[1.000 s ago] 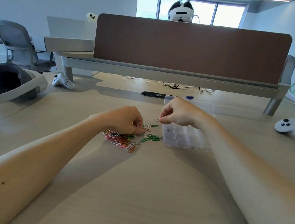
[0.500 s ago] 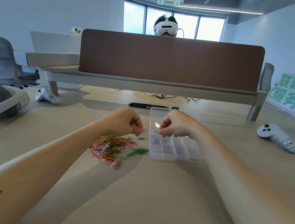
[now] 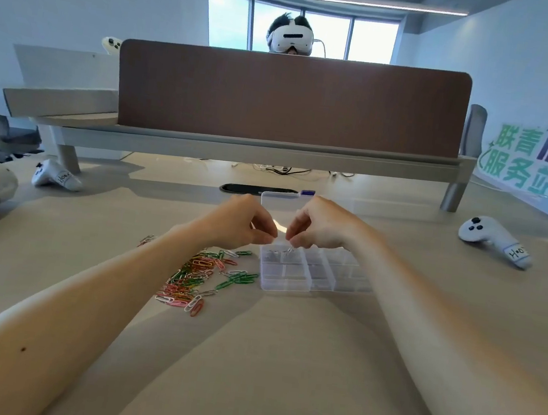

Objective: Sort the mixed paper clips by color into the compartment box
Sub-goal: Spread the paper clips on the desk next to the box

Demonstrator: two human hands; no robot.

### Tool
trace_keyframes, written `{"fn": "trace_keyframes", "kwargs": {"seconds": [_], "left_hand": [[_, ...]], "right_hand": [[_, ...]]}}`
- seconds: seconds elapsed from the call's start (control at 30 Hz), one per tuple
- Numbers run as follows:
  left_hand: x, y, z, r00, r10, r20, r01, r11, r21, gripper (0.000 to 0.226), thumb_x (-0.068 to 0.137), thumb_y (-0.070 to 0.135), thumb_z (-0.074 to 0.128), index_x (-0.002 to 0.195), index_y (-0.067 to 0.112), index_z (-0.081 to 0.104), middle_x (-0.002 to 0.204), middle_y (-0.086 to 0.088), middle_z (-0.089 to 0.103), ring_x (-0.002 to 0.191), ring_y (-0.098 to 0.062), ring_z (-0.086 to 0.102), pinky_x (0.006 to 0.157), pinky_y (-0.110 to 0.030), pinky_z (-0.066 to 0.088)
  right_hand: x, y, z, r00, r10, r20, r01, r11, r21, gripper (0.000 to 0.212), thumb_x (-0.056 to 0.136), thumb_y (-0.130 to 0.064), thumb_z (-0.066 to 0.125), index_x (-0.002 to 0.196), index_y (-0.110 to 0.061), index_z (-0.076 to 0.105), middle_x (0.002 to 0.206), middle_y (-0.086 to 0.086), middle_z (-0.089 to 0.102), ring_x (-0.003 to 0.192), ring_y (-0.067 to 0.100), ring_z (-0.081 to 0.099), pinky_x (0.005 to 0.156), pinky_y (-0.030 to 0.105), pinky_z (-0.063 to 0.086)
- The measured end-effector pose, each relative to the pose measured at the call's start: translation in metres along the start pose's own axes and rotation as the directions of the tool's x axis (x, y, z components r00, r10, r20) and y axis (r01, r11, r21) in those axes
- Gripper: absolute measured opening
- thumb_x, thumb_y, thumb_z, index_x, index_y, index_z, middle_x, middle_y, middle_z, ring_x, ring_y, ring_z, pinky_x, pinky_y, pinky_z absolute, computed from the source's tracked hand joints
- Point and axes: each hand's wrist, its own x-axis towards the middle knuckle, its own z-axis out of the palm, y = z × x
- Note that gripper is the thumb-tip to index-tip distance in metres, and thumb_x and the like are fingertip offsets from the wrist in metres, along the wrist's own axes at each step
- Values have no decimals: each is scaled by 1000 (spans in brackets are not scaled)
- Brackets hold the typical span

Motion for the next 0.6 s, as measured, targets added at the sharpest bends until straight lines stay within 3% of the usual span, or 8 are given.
{"fn": "trace_keyframes", "kwargs": {"seconds": [0.1,0.2,0.33,0.6], "left_hand": [[-5,-3,-13,999,-22,29,21,999,25,13,85,17,70,97,17,74,90,6,70,75,-2,61,63,-7,43],[-15,-8,-29,964,-76,256,51,994,102,7,82,21,74,88,24,74,78,17,68,73,3,61,65,-12,40],[-22,-9,-32,867,-160,473,57,973,225,16,80,24,76,95,26,74,79,22,65,76,6,58,72,-20,39],[-21,-9,-23,849,-229,476,57,936,348,15,81,26,74,95,21,74,94,12,64,93,-11,56,86,-29,42]], "right_hand": [[-1,0,1,1000,-2,0,2,1000,1,12,88,-13,68,98,-17,74,90,4,72,87,19,67,77,31,57],[-2,2,1,1000,-1,10,1,1000,14,10,87,-16,69,96,-16,74,90,5,72,84,19,67,70,28,56],[-2,3,3,998,-9,68,8,1000,7,11,87,-23,70,96,-18,75,93,4,72,79,14,63,61,22,51],[-1,2,4,995,-19,98,19,1000,2,8,88,-25,70,95,-22,73,95,0,70,79,11,61,60,21,48]]}}
